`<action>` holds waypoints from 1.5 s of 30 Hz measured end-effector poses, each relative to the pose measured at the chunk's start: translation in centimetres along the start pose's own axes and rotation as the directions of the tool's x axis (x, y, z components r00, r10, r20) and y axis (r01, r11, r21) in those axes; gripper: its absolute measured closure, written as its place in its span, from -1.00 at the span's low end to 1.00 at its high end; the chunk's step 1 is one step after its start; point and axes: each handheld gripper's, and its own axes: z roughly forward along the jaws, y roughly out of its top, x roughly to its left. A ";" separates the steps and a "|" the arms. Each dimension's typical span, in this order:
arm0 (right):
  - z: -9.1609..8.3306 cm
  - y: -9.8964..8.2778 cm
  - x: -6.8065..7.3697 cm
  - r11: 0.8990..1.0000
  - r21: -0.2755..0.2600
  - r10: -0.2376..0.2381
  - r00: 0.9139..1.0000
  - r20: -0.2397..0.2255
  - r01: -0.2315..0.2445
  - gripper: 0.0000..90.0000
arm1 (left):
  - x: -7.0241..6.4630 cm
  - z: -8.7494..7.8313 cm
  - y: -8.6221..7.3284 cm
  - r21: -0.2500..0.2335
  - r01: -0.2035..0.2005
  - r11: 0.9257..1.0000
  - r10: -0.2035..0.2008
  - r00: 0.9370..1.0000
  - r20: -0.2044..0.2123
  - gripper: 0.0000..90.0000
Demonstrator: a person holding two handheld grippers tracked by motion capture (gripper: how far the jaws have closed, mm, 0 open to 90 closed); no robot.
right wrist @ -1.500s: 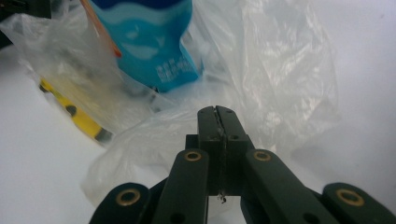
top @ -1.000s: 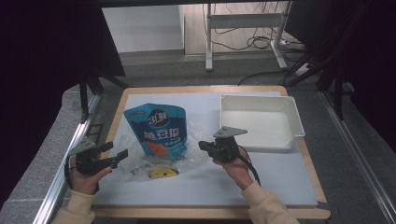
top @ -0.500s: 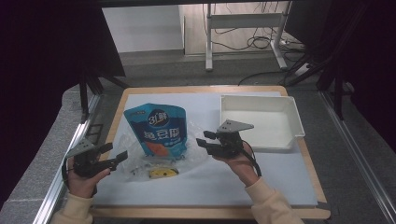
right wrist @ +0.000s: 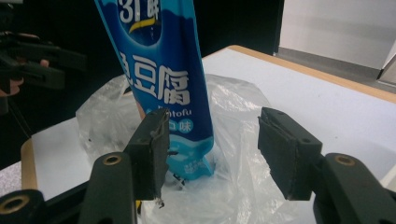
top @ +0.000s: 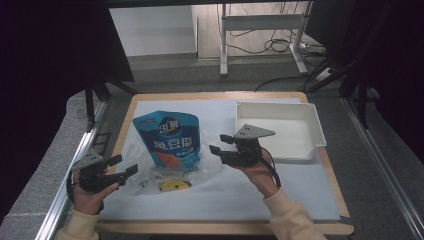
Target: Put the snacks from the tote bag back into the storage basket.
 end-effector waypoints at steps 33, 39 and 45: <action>5.3 3.5 0.6 1.000 -0.011 0.001 0.999 -0.032 -0.001 -0.05 | 0.3 1.4 0.5 0.025 -0.006 1.000 0.005 1.000 0.018 -0.53; 6.1 4.3 0.9 1.000 -0.015 -0.010 0.999 -0.046 0.009 0.01 | 0.3 1.5 0.5 0.026 -0.007 1.000 0.007 1.000 0.017 -0.53; 7.0 5.1 1.3 1.000 -0.013 -0.024 0.998 -0.057 0.024 0.10 | 0.2 1.7 0.6 0.030 -0.008 1.000 0.008 1.000 0.018 -0.53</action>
